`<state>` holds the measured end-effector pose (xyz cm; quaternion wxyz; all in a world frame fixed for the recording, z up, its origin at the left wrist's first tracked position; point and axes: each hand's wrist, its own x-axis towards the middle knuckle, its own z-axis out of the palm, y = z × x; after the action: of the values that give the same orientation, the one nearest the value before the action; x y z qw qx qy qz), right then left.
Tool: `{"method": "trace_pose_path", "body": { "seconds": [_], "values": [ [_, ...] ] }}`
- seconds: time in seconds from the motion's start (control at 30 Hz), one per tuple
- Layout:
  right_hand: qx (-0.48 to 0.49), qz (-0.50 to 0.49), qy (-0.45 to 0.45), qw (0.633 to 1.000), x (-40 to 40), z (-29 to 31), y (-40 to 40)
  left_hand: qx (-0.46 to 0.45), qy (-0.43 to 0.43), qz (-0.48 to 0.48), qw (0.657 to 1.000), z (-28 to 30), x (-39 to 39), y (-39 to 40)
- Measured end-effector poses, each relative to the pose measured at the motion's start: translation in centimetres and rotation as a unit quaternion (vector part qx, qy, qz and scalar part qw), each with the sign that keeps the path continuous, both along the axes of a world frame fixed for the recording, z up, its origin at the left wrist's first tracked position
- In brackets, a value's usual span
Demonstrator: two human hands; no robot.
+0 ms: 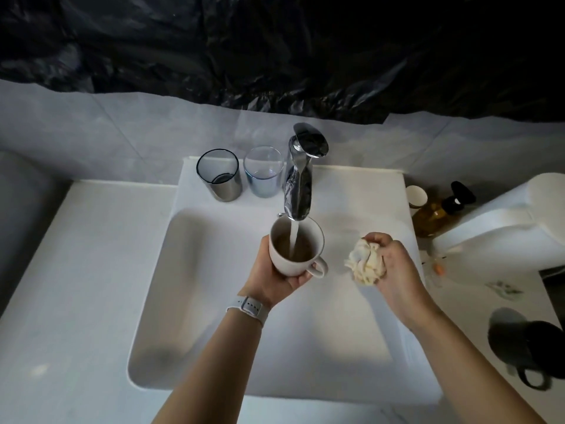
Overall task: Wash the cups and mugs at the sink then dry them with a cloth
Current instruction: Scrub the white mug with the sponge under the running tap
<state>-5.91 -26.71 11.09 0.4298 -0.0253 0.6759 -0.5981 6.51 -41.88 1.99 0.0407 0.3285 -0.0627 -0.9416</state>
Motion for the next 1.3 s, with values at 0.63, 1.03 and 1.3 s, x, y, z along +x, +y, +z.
{"method": "trace_pose_path", "body": {
  "seconds": [0.63,1.03,1.3],
  "values": [
    [0.178,0.449,0.473,0.737,3.7,-0.4,-8.6,-0.201,-0.094,-0.005,0.975,1.0,2.6,-0.2],
    [-0.021,0.144,0.16,0.976,3.8,-4.0,-8.9,-0.148,-0.186,0.029,0.971,1.8,2.9,-1.0],
    [0.004,0.454,0.294,0.841,1.7,-3.0,-8.4,-0.172,-0.192,-0.028,0.966,2.4,2.7,-1.0]
  ]
}}
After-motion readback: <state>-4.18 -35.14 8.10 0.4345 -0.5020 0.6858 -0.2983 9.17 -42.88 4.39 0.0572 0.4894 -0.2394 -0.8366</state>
